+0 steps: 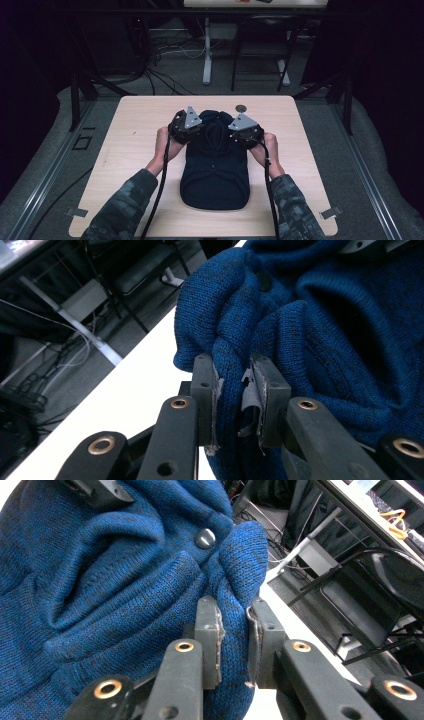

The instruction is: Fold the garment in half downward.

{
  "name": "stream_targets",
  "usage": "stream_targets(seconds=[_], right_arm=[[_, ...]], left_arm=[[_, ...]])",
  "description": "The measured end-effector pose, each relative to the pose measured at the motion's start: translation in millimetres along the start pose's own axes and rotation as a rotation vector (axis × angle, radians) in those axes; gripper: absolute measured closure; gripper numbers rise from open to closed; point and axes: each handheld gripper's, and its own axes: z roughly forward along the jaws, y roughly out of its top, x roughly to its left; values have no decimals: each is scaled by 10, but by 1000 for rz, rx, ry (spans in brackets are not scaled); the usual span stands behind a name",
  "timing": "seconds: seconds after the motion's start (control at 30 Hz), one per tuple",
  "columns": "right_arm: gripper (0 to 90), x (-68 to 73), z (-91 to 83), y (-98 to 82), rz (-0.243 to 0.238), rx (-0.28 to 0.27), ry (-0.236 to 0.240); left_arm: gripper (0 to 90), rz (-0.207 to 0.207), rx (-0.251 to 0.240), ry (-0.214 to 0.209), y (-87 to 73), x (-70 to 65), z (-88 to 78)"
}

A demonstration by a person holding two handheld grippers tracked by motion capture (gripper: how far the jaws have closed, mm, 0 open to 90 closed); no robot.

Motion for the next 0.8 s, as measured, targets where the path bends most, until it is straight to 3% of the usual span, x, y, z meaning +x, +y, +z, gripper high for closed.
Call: stream_targets(seconds=[0.13, 0.37, 0.57, 0.8], right_arm=[[779, -12, -4, -17, -2, -15, -14], [783, 32, 9, 140, -36, -48, -47], [783, -33, -96, 153, -23, -128, -69], [784, -49, -132, 239, -44, -156, -97]], left_arm=[[755, 11, -15, 14, 36, -15, -16], [758, 43, -53, 39, 158, -61, -33], [758, 63, -137, 43, 175, 12, -138], [758, 47, -167, 53, 207, 32, -146]])
